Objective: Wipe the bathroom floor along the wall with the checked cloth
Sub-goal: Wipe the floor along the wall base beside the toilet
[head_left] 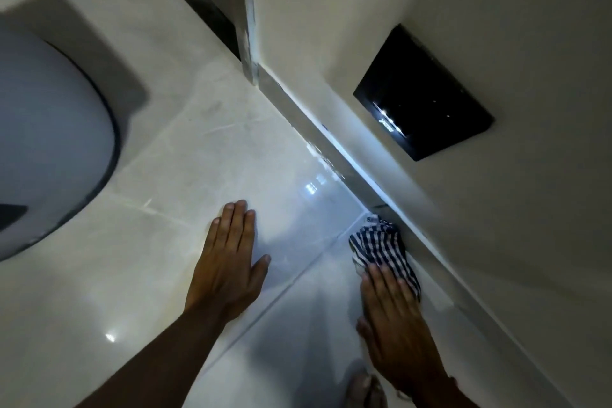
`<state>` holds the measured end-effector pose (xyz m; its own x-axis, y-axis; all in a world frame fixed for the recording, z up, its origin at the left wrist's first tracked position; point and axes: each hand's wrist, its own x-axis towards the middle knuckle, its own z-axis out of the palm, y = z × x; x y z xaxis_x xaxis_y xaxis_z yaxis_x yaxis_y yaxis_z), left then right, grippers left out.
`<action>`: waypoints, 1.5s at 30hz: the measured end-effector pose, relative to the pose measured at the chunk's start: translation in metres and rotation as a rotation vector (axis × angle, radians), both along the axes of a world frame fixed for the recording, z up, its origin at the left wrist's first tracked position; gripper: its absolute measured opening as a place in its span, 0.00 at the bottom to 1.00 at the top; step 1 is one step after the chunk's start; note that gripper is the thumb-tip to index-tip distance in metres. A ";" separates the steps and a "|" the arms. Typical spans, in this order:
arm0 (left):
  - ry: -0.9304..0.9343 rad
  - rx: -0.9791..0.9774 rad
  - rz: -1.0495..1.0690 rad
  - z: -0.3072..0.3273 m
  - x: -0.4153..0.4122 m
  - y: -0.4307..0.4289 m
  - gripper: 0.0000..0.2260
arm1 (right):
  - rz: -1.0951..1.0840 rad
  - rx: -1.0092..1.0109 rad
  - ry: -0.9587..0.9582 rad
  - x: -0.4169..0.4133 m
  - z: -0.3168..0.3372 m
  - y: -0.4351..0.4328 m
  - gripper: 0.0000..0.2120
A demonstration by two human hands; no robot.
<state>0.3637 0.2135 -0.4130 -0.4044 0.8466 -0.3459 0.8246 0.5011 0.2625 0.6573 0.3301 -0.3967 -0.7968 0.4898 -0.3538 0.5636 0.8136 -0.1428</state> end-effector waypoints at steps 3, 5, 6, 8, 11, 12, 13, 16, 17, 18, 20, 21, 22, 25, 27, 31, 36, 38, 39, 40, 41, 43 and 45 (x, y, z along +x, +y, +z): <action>-0.016 0.014 -0.006 -0.002 -0.003 -0.002 0.36 | -0.031 -0.006 0.023 -0.008 -0.005 0.022 0.29; -0.013 0.028 -0.010 -0.006 -0.008 0.000 0.36 | 0.001 -0.007 0.052 -0.038 -0.008 0.048 0.28; -0.009 0.034 -0.002 -0.008 -0.011 0.002 0.36 | 0.045 -0.006 0.063 -0.060 -0.008 0.061 0.27; 0.012 0.055 0.032 -0.014 -0.018 0.009 0.36 | 0.121 0.005 0.081 -0.102 -0.011 0.082 0.26; 0.032 0.079 0.066 -0.019 -0.029 0.016 0.37 | 0.138 -0.002 0.076 -0.114 -0.013 0.084 0.26; 0.030 0.088 0.072 -0.019 -0.030 0.017 0.37 | 0.099 -0.026 0.059 -0.100 -0.011 0.077 0.26; 0.026 0.098 0.075 -0.018 -0.031 0.017 0.37 | 0.046 -0.049 0.051 -0.083 -0.008 0.069 0.27; 0.025 0.113 0.091 -0.017 -0.037 0.017 0.37 | -0.016 -0.068 0.028 -0.044 -0.003 0.053 0.27; 0.030 0.112 0.096 -0.017 -0.041 0.017 0.37 | -0.005 -0.058 0.031 -0.048 -0.004 0.057 0.27; 0.037 0.113 0.097 -0.018 -0.045 0.018 0.38 | 0.003 -0.051 0.046 -0.062 -0.005 0.064 0.27; 0.052 0.124 0.091 -0.019 -0.051 0.022 0.39 | 0.037 -0.031 0.070 -0.105 -0.008 0.077 0.26; 0.058 0.126 0.089 -0.021 -0.053 0.024 0.39 | 0.045 -0.021 0.080 -0.121 -0.011 0.079 0.26; 0.060 0.123 0.086 -0.022 -0.053 0.025 0.39 | 0.036 -0.021 0.083 -0.128 -0.014 0.077 0.26; 0.053 0.122 0.090 -0.021 -0.053 0.025 0.39 | -0.081 -0.047 0.059 -0.103 -0.007 0.054 0.26; 0.052 0.112 0.079 -0.021 -0.056 0.025 0.39 | -0.142 -0.055 0.068 -0.085 -0.001 0.041 0.27; 0.062 0.103 0.088 -0.025 -0.061 0.028 0.40 | -0.119 -0.028 0.134 -0.164 -0.007 0.060 0.27; 0.062 0.086 0.110 -0.025 -0.060 0.029 0.40 | -0.089 -0.047 0.129 -0.187 -0.004 0.063 0.26; 0.054 0.092 0.100 -0.022 -0.064 0.029 0.40 | -0.073 -0.072 0.117 -0.147 0.005 0.057 0.26; 0.051 0.096 0.102 -0.021 -0.067 0.029 0.40 | -0.061 -0.082 0.104 -0.136 0.007 0.057 0.26; 0.046 0.104 0.109 -0.021 -0.070 0.030 0.40 | -0.047 -0.087 0.098 -0.137 0.005 0.062 0.27; 0.042 0.113 0.114 -0.022 -0.073 0.032 0.40 | -0.033 -0.091 0.110 -0.152 0.003 0.070 0.27; 0.046 0.129 0.123 -0.024 -0.076 0.035 0.41 | 0.010 -0.082 0.155 -0.204 -0.005 0.085 0.28; 0.056 0.141 0.134 -0.027 -0.076 0.036 0.41 | 0.003 -0.086 0.180 -0.239 -0.009 0.088 0.29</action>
